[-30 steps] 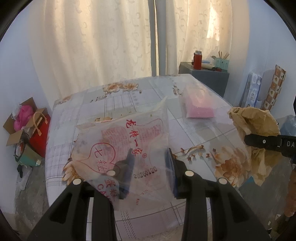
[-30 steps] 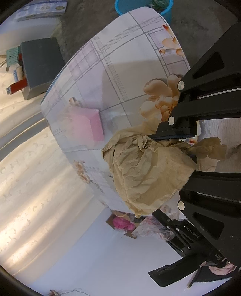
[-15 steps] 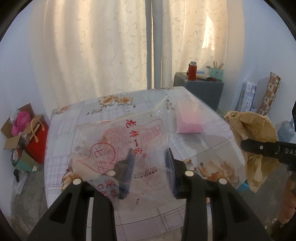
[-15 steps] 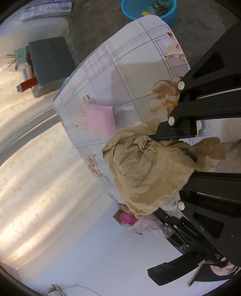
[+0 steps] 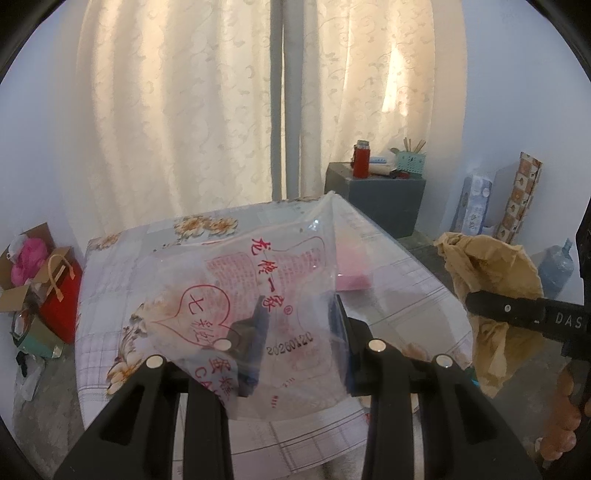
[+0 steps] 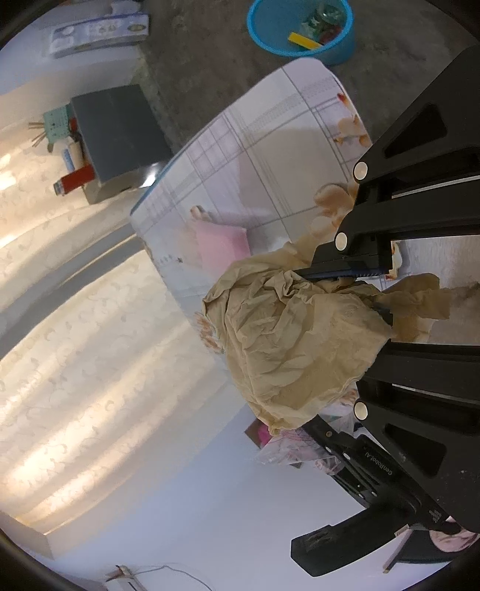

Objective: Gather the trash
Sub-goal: 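Lift the plastic bag with the left tool while the right tool lifts the paper, then drop the plastic bag into the blue basket while the right tool drops the paper in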

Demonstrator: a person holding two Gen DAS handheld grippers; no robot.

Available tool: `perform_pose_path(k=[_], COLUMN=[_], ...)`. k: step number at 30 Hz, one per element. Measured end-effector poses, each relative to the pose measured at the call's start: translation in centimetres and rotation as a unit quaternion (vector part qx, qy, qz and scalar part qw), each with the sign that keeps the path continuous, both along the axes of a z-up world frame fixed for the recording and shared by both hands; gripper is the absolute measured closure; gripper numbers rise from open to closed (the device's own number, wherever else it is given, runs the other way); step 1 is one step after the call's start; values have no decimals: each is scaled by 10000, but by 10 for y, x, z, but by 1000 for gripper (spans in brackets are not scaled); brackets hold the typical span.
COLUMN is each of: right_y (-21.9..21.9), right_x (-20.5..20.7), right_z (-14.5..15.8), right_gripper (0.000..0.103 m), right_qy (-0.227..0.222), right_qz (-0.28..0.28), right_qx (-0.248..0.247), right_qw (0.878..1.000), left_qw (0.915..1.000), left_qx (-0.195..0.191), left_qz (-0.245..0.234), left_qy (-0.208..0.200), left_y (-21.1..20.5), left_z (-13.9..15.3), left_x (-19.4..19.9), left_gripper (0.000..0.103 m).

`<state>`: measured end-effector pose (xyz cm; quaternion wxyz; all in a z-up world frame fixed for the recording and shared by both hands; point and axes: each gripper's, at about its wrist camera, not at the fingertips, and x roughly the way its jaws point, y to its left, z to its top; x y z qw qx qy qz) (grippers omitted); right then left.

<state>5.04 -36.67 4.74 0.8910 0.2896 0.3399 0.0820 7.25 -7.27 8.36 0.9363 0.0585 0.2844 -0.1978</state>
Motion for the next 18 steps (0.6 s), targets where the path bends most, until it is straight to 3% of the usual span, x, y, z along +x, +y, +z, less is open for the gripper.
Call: perform_pose_path(k=[11,18], right_y=[-30,-61], right_x=[-34,-59], right_z=[6,5], right_gripper=[93,93], right_qy=[-109,-163], right_qz=[-391,-803], right_qx=[99,202], right_qw=[9991,9964], left_qw=[9993,9950], left_qx=[-50,-145], left_qz=[-373,-968], left_qy=[-25,176], left_y=[-40,-90], left_z=[7,8], left_x=[-5,-9], left_gripper=[72,73])
